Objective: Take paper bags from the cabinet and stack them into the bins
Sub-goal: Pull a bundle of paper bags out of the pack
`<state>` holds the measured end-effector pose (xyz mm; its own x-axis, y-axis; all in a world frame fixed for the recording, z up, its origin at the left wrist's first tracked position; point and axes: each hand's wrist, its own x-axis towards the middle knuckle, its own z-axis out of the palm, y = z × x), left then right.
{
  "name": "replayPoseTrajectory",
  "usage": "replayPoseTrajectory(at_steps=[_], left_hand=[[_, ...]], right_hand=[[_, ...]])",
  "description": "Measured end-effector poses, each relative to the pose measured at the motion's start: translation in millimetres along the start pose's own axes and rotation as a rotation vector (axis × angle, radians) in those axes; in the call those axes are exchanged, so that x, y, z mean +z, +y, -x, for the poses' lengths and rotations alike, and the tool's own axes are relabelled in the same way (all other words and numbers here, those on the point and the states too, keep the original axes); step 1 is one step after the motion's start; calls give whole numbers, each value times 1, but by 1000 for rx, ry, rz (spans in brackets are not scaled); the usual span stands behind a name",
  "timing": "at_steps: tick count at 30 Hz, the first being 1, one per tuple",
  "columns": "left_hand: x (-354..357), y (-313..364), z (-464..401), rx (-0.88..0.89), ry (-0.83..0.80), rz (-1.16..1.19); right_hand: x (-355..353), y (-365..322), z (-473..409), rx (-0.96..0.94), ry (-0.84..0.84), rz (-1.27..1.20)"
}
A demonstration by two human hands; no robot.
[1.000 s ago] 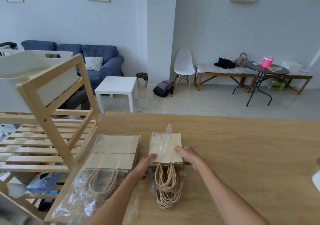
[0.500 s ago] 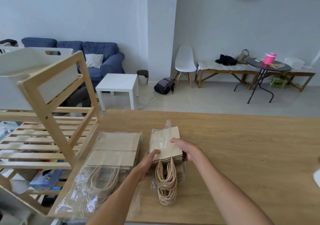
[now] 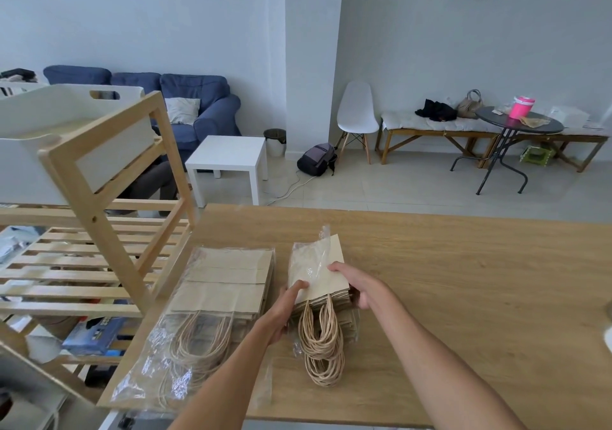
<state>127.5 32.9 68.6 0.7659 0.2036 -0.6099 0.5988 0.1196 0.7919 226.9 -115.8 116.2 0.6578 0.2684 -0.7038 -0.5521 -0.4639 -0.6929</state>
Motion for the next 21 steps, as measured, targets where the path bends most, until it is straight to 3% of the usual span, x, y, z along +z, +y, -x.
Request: replayPoseTrajectory(at_steps=[9, 15, 21], left_hand=[[-11, -19, -25, 16, 3, 112], [-17, -11, -33, 24, -62, 196], [-29, 10, -57, 29, -89, 228]], right_hand=[[9, 20, -12, 55, -143, -83], [8, 21, -65, 61, -114, -38], [12, -9, -56, 22, -112, -69]])
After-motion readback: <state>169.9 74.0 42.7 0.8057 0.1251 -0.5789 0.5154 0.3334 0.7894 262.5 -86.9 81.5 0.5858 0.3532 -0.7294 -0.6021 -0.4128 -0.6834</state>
